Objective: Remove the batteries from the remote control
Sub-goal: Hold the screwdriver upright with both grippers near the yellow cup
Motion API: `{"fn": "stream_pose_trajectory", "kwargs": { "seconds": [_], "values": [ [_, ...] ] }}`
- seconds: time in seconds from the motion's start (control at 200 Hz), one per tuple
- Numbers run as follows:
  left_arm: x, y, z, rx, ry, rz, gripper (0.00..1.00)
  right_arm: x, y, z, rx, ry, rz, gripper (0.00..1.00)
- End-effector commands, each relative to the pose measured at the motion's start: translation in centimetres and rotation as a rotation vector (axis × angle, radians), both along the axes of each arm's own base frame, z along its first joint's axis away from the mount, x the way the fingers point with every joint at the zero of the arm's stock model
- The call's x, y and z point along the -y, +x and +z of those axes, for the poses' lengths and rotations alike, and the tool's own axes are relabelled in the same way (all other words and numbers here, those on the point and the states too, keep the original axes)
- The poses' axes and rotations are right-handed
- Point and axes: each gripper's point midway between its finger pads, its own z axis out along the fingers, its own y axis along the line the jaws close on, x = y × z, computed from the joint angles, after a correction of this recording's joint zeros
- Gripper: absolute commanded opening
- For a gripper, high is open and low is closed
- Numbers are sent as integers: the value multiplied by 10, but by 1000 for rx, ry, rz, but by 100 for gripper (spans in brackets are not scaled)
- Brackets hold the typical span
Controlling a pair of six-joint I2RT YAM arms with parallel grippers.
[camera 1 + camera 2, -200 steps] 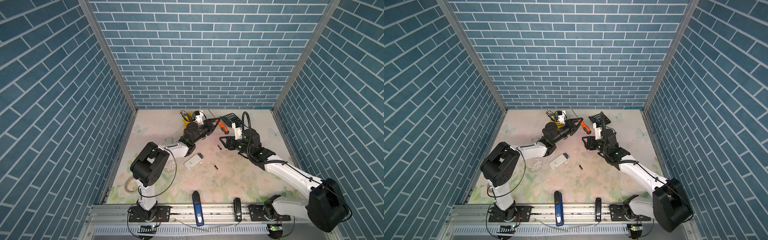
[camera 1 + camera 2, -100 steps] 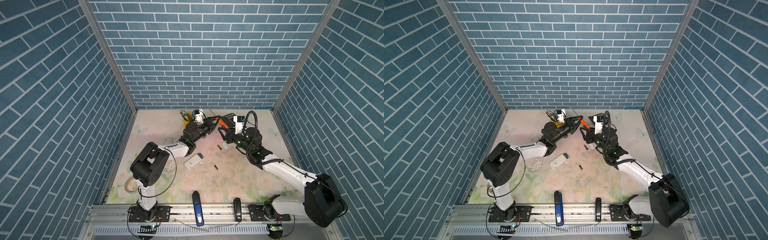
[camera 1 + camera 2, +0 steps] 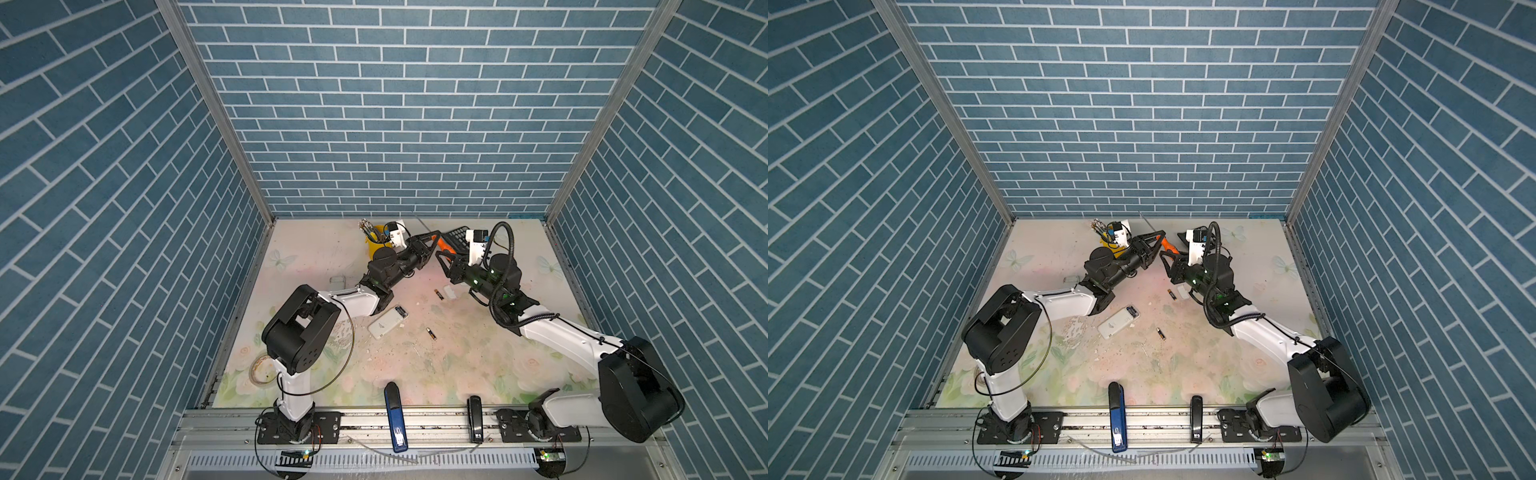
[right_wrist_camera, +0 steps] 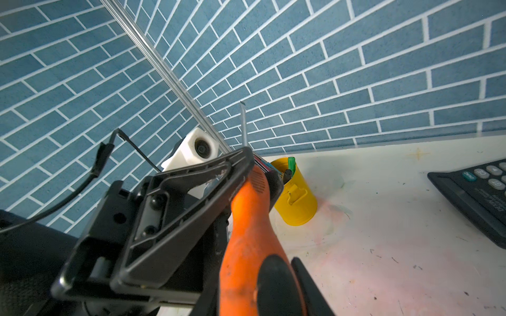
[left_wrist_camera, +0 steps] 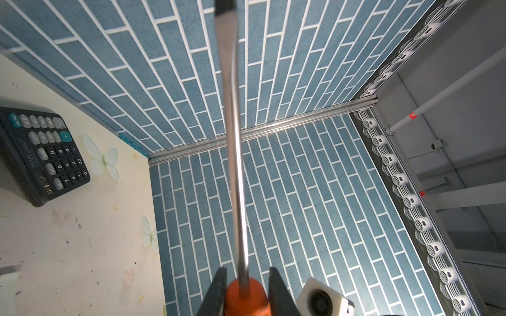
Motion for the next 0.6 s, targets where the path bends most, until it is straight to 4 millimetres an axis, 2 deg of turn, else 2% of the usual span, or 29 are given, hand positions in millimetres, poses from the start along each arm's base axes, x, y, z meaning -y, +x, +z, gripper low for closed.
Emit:
{"fn": "stream_pose_trajectory", "kwargs": {
  "seconds": [0.0,0.16,0.325,0.595],
  "values": [
    [19,-22,-8,7,-9,-79,0,-5,2,37,103,63,21,39],
    [21,-24,-14,-5,-4,-85,0,-4,2,42,123,65,18,45],
    [23,-29,-17,-15,-2,-96,0,-1,2,44,134,55,7,44],
    [29,-42,-36,-52,25,-117,0,7,2,51,168,37,-30,42]
  ]
}}
